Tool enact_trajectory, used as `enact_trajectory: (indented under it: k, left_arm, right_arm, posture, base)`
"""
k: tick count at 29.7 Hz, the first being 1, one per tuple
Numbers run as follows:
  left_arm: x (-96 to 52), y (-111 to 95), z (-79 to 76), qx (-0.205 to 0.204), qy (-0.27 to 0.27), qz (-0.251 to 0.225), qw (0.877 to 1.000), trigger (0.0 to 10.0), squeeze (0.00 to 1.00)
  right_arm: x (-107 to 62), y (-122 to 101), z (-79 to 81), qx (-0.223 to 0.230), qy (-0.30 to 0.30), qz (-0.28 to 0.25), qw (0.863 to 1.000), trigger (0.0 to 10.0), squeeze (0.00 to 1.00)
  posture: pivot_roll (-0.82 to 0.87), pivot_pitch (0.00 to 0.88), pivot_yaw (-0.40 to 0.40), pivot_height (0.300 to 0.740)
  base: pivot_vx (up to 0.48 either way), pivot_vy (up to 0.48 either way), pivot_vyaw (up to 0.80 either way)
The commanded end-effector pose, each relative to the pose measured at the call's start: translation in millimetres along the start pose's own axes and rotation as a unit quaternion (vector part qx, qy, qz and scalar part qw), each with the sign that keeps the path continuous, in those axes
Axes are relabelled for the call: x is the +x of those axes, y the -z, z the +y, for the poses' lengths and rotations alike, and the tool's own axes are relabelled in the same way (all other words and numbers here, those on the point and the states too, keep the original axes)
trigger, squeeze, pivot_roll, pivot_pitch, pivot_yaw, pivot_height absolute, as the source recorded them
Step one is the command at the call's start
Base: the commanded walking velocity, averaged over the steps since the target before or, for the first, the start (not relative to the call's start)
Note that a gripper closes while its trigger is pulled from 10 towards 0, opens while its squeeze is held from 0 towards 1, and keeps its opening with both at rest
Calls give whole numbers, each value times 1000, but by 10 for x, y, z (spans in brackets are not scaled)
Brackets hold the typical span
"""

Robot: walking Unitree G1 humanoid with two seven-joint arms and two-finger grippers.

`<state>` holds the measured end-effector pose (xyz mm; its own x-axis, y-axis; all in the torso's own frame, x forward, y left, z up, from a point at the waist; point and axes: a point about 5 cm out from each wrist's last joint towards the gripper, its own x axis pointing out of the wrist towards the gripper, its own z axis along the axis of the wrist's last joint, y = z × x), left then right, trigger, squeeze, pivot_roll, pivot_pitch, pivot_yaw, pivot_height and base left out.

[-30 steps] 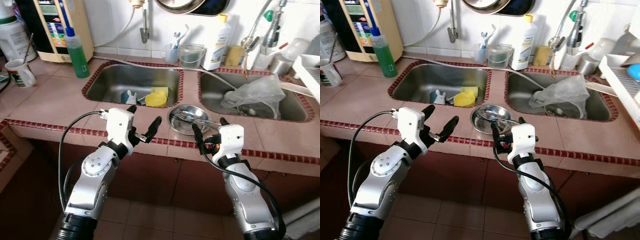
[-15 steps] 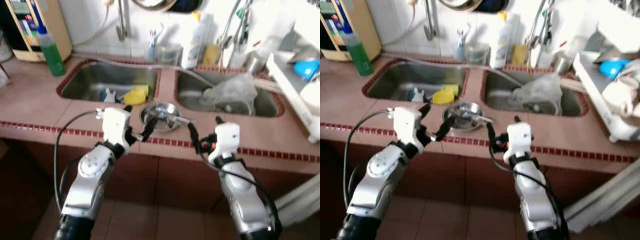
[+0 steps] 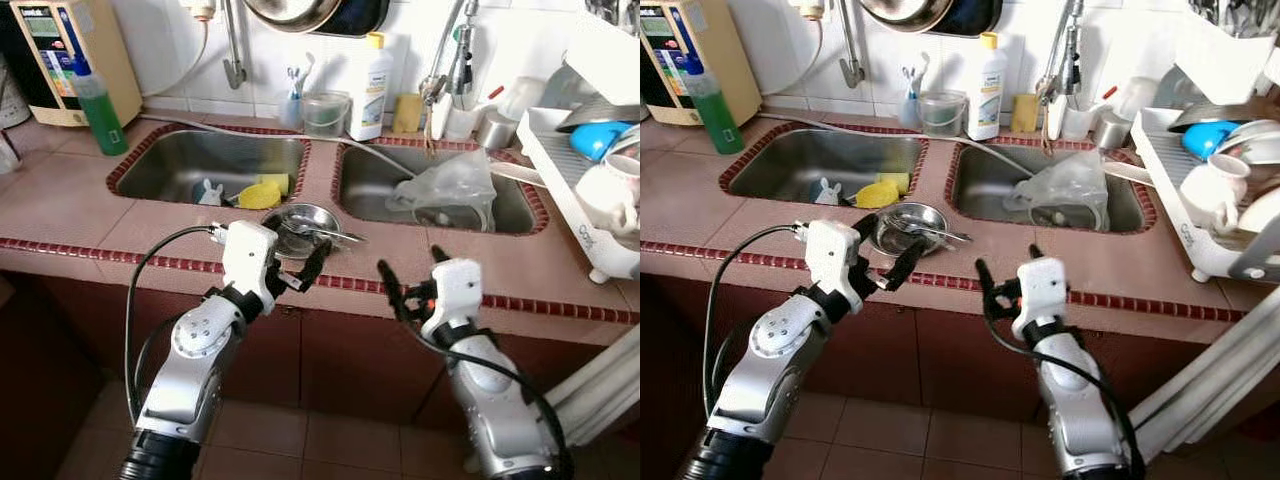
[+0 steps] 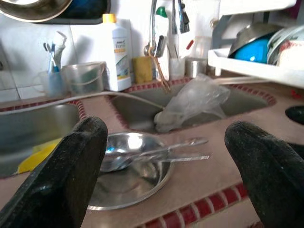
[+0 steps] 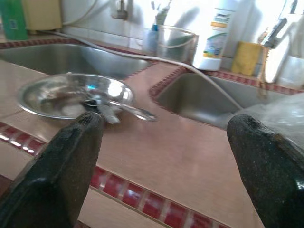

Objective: Kitchen organization

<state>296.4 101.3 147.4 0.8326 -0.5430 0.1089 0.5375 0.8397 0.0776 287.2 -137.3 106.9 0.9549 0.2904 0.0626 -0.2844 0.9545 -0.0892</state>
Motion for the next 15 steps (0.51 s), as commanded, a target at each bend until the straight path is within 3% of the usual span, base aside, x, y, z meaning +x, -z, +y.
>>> enact_trajectory:
  k: [1, 12, 15]
  left_arm:
    - [7, 35, -65, 3, 17, 7, 1000, 10000, 0]
    - [32, 151, -362, 47, 95, 28, 994, 10000, 0]
    - [24, 171, -424, 53, 111, 31, 992, 10000, 0]
  right_arm:
    - [-4, 1, -21, -1, -6, 3, 1000, 10000, 0]
    - [69, -27, -13, -8, -39, 4, 999, 10000, 0]
    - [115, -34, -41, 8, -53, 4, 999, 10000, 0]
  posture:
    - [-88, 9, -6, 740]
    - [-95, 55, -2, 740]
    - [-98, 64, 3, 740]
  base:
    - [0, 0, 0]
    - [0, 0, 0]
    - [0, 0, 0]
